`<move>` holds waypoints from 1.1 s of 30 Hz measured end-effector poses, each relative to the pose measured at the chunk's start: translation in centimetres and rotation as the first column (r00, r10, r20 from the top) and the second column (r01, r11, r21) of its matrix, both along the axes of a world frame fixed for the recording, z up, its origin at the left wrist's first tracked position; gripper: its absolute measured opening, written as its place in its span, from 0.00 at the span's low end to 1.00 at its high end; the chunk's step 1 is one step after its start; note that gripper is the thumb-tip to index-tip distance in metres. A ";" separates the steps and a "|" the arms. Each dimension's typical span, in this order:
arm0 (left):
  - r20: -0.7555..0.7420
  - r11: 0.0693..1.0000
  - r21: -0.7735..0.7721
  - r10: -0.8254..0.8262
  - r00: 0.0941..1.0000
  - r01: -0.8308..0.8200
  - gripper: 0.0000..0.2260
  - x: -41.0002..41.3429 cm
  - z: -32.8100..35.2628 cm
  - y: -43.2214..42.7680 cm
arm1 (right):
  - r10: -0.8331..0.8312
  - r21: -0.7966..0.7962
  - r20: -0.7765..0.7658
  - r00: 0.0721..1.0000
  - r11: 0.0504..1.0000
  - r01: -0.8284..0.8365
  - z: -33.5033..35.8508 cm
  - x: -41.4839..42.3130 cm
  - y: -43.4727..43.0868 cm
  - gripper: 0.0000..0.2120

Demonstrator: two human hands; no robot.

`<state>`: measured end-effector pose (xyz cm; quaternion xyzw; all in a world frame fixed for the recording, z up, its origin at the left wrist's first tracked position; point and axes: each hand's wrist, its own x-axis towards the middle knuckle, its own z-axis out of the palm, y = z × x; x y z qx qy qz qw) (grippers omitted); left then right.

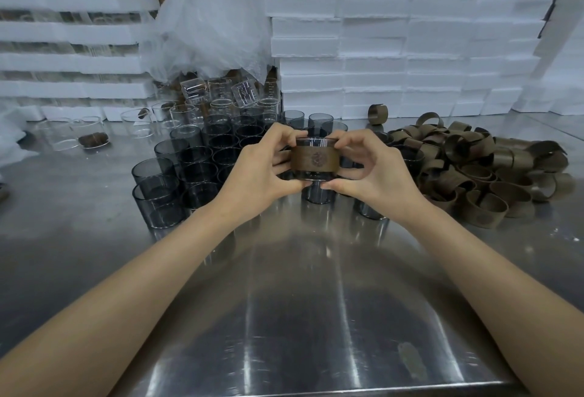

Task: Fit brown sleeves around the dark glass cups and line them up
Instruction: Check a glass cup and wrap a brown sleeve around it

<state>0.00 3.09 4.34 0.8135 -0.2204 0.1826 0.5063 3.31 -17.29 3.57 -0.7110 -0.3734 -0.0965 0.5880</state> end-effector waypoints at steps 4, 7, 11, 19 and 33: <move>0.001 1.000 -0.009 0.011 1.000 -0.011 0.21 0.0 0.0 -0.1 | 0.009 0.038 -0.036 0.999 0.999 -0.007 0.0 0.0 0.0 0.24; -0.007 1.000 -0.026 0.007 1.000 -0.007 0.21 0.0 0.0 -0.1 | 0.003 0.048 -0.046 0.999 0.999 -0.001 0.0 0.0 0.0 0.23; -0.018 0.999 -0.037 -0.001 1.000 0.001 0.22 -0.1 0.0 -0.2 | -0.003 0.037 -0.056 0.998 0.999 0.005 0.0 0.1 -0.1 0.23; -0.013 0.998 -0.060 -0.005 1.000 0.004 0.22 -0.1 0.0 -0.2 | 0.015 0.064 -0.080 0.997 0.998 -0.010 -0.2 0.4 0.0 0.24; 0.008 0.999 -0.044 0.008 1.000 -0.008 0.22 -0.1 0.0 -0.2 | -0.019 0.023 -0.061 0.998 1.000 0.020 0.0 0.3 -0.2 0.24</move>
